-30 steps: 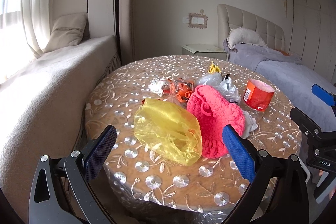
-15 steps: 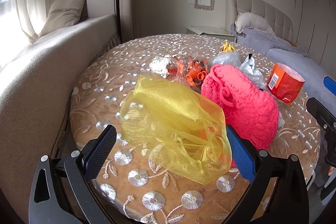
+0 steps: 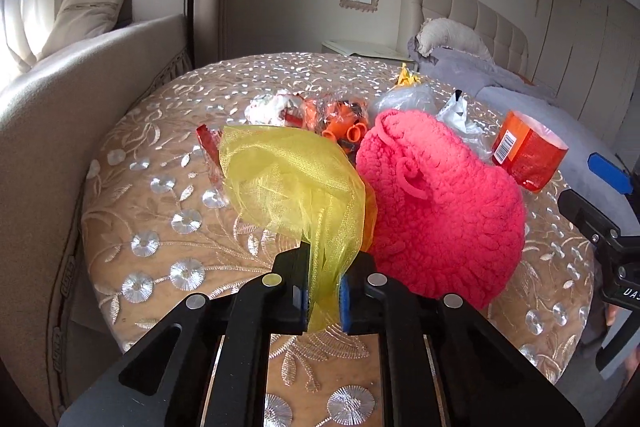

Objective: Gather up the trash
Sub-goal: 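Grasp the yellow mesh bag with left tool while right tool grasps the orange cup bottle, then carry the yellow bag and orange cup bottle over the white bin, then open left tool over the bin while right tool releases the cup bottle, then return both tools to the table above the pink pouch and tissues, then grasp the pink knitted pouch with left tool while right tool grasps white tissues, then carry the pink pouch and white tissues over the white bin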

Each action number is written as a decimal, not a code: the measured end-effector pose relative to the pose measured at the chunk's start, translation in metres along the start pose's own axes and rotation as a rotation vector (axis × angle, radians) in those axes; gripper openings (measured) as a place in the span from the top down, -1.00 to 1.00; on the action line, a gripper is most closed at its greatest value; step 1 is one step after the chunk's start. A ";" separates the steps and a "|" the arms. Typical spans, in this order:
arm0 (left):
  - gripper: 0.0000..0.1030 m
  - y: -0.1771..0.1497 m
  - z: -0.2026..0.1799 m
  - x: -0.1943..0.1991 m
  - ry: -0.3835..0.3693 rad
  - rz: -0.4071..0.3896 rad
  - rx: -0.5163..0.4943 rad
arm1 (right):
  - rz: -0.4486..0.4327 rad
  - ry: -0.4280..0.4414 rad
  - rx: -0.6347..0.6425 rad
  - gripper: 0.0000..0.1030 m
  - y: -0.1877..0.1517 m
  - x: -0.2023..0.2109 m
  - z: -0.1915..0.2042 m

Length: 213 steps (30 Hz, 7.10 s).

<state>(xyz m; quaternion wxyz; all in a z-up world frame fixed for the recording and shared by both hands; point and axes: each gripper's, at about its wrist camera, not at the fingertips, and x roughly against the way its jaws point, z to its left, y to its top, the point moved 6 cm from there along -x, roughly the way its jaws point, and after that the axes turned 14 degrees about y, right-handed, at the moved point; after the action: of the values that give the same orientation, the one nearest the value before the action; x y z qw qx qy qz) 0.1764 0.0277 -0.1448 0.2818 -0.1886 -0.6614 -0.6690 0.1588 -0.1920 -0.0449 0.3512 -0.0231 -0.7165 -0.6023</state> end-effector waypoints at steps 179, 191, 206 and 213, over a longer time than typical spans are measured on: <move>0.70 0.035 -0.068 0.049 -0.032 -0.142 -0.100 | 0.016 0.099 0.086 -0.92 -0.007 -0.006 -0.003; 0.70 0.030 -0.050 0.058 -0.024 -0.143 -0.071 | 0.343 0.225 0.037 0.20 -0.026 -0.083 0.021; 0.70 0.033 -0.083 0.095 -0.077 -0.213 -0.110 | -0.138 0.122 0.024 0.54 0.035 0.066 -0.019; 0.70 0.022 -0.141 0.113 -0.176 -0.227 -0.185 | -0.128 0.047 -0.031 0.54 0.007 0.097 -0.050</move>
<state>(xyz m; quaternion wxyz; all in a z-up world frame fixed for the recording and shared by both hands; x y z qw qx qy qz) 0.1205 -0.1252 -0.0647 0.1269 -0.1959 -0.6361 -0.7354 0.1130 -0.2721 0.0144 0.3282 0.0316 -0.6987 -0.6349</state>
